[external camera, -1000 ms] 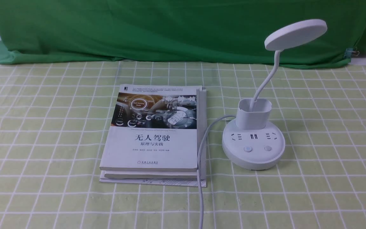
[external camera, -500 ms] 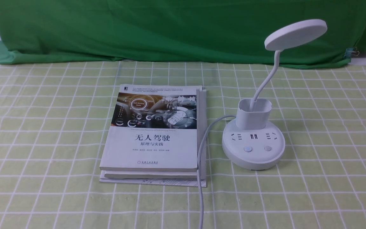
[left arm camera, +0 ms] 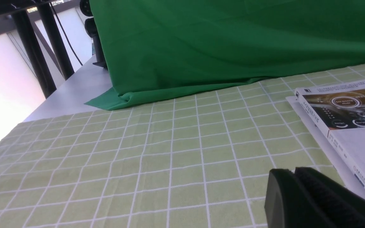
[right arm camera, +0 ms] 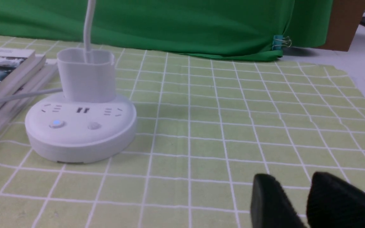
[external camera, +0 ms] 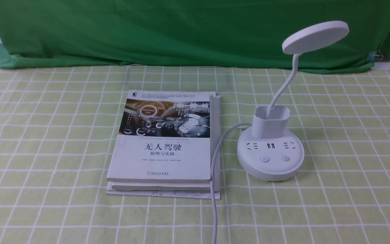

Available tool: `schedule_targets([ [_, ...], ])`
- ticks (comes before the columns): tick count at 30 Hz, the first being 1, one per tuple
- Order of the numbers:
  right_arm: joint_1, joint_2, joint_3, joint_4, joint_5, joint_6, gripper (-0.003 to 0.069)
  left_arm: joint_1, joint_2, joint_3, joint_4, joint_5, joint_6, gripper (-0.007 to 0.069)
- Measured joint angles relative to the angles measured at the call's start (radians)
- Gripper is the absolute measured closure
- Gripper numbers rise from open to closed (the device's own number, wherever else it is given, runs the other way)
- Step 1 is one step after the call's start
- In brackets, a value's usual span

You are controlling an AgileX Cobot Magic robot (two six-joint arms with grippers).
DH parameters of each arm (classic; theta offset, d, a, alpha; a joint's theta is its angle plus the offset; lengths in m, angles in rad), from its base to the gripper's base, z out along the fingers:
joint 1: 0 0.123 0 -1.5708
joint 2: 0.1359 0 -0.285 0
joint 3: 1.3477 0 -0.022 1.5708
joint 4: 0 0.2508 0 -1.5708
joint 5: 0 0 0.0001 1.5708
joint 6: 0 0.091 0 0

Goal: Turn on the table lamp on the green coffee tablecloth with your hand.
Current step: 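Press the button on the base of the white desk lamp with the right gripper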

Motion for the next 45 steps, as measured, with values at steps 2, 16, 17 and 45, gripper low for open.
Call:
schedule_targets([
  [2,0.0,0.0,0.0,0.0,0.0,0.0,0.042,0.0,0.0,0.0,0.0,0.0,0.0,0.0606],
  [16,0.0,0.0,0.0,0.044,-0.247,0.507,0.042,0.0,0.0,0.0,0.0,0.0,0.0,0.0606],
  [17,0.0,0.0,0.0,0.044,-0.253,0.517,0.042,0.0,0.0,0.0,0.0,0.0,0.0,0.0606],
  [45,0.361,1.384,-0.969,0.032,0.497,0.092,0.0627,0.0,0.0,0.0,0.0,0.0,0.0,0.0606],
])
